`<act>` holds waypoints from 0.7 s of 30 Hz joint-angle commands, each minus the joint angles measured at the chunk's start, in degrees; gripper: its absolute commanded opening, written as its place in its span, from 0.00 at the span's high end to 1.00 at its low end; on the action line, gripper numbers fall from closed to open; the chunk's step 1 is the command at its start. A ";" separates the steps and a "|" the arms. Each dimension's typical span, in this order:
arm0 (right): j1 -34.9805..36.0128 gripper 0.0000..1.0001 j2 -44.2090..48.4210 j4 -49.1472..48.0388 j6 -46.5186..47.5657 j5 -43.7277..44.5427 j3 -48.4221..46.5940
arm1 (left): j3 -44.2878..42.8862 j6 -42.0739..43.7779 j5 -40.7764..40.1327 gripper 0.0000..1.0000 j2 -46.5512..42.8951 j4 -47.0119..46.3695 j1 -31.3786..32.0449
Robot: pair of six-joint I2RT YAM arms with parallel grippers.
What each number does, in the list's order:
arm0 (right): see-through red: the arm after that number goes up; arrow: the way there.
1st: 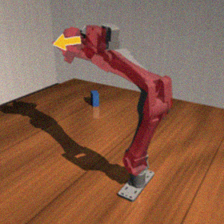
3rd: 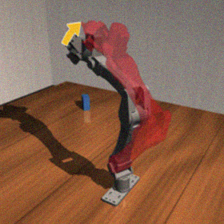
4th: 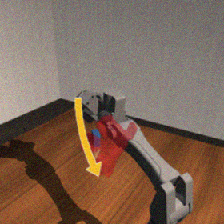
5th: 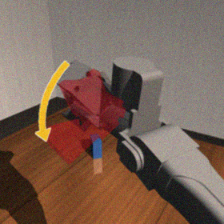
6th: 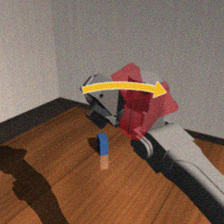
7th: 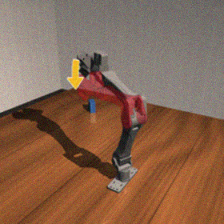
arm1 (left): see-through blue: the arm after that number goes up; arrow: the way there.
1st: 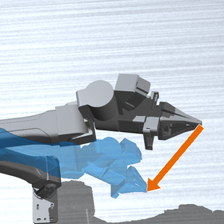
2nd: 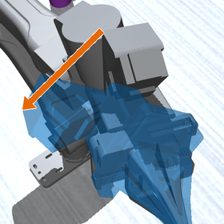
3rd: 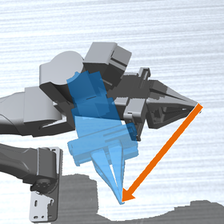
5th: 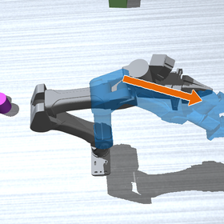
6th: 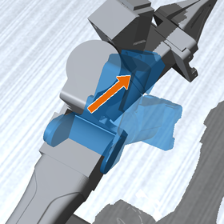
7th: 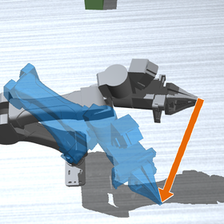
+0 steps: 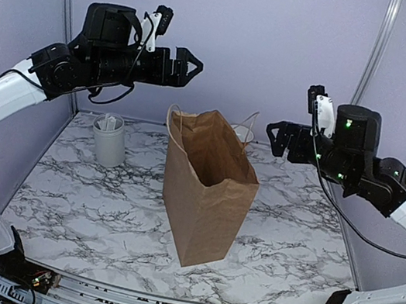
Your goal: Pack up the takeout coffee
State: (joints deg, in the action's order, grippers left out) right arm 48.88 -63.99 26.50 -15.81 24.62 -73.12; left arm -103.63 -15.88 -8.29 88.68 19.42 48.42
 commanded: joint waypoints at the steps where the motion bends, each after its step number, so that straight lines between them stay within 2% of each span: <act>1: -0.31 0.04 2.69 -6.15 1.67 2.93 5.11 | 5.74 -2.85 -5.17 0.01 -5.72 -2.46 -2.42; 4: -0.36 0.00 5.37 -12.74 2.75 6.70 11.69 | 12.88 -6.62 -4.63 0.01 -10.31 -4.19 -6.21; 5: -2.39 0.00 5.67 -14.39 3.12 6.27 13.36 | 15.53 -7.86 -4.21 0.01 -12.07 -4.90 -7.60; 10: -13.78 0.00 5.19 -18.26 -0.67 -4.64 19.99 | 27.28 -11.41 -4.17 0.01 -19.26 -6.21 -13.99; 14: -21.39 0.00 4.48 -24.15 -1.45 -6.94 27.28 | 34.77 -12.16 -5.85 0.01 -23.29 -5.49 -16.62; 17: -27.70 0.00 3.43 -28.55 -2.68 -11.83 32.05 | 40.00 -12.87 -7.36 0.01 -25.84 -5.26 -18.72; 21: -32.29 0.00 4.18 -36.22 -1.82 -11.17 38.91 | 47.64 -13.19 -9.15 0.01 -28.24 -6.09 -21.02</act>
State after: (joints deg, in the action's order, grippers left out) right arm 19.90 -60.45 0.69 -17.30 15.53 -38.02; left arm -61.34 -28.08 -14.55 62.74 14.83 29.28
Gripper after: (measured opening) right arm 0.997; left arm 0.993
